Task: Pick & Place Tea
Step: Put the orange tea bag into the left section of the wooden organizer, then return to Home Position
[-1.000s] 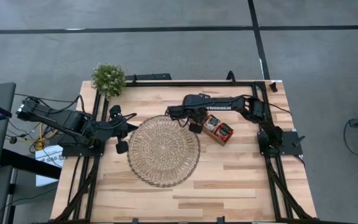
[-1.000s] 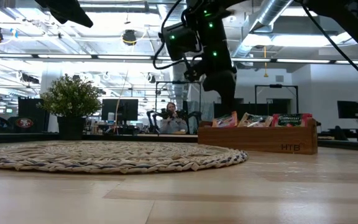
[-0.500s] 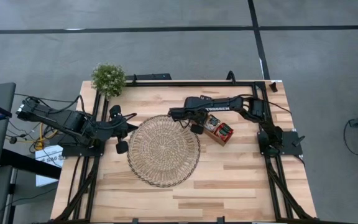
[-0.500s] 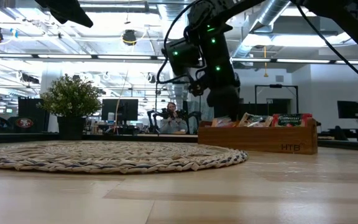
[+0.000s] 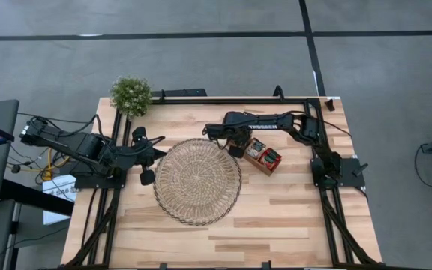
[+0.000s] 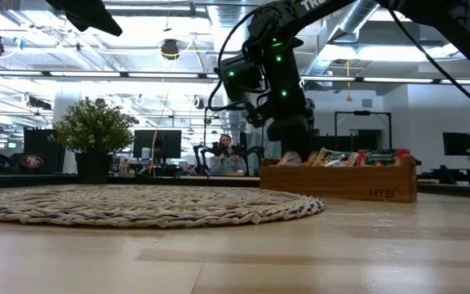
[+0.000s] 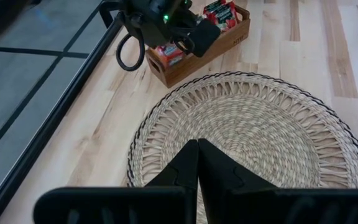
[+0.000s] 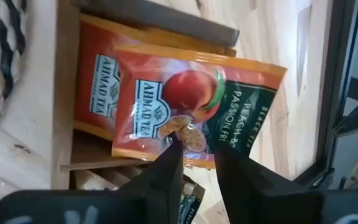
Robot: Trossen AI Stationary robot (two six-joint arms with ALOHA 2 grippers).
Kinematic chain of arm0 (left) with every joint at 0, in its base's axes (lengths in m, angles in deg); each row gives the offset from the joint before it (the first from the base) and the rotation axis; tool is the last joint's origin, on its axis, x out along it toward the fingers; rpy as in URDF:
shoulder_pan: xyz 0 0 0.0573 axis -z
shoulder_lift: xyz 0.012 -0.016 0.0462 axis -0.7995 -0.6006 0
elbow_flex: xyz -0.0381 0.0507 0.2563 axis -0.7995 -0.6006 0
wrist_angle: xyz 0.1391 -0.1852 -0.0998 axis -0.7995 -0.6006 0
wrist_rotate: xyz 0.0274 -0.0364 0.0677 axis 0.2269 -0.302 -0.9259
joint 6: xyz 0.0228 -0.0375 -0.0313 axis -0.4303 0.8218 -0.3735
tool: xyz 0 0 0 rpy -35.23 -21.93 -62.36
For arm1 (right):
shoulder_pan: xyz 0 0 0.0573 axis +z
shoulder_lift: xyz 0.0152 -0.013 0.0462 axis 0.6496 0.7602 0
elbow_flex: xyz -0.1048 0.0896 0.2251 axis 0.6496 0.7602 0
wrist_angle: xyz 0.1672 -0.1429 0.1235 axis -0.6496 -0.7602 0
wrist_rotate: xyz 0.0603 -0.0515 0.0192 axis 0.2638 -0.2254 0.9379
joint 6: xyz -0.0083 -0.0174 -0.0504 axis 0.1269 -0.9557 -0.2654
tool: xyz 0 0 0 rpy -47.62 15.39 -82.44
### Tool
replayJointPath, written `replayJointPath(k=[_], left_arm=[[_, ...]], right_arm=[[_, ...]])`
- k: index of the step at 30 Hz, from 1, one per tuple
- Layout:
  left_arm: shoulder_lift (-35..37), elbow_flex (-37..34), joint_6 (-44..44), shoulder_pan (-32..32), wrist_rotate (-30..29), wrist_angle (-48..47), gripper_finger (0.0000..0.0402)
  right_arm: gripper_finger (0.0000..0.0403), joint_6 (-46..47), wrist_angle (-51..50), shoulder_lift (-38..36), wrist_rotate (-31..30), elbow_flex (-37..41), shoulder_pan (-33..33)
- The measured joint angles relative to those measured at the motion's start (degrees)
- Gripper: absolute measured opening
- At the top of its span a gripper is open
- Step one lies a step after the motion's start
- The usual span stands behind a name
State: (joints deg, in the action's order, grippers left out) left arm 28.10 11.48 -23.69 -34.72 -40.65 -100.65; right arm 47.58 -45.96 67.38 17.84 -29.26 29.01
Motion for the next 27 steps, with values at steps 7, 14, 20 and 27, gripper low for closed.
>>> replayJointPath(k=[7,14,20,27], left_arm=[[0.00,0.00,-0.24,0.00,0.32,0.94,0.0000],[0.01,0.00,-0.46,-0.02,0.34,1.38,0.0000],[0.00,0.00,-0.44,-0.01,0.34,1.40,0.0000],[0.00,0.00,-0.44,-0.01,0.36,1.45,0.0000]], right_arm=[[0.0074,0.13,-0.41,0.00,0.13,0.00,1.28],[0.0074,0.15,-0.75,0.00,0.06,-0.37,1.75],[0.0074,0.17,-3.00,0.00,-0.08,-4.02,1.62],[0.0074,-0.17,-6.00,-0.78,-0.42,-8.63,0.33]])
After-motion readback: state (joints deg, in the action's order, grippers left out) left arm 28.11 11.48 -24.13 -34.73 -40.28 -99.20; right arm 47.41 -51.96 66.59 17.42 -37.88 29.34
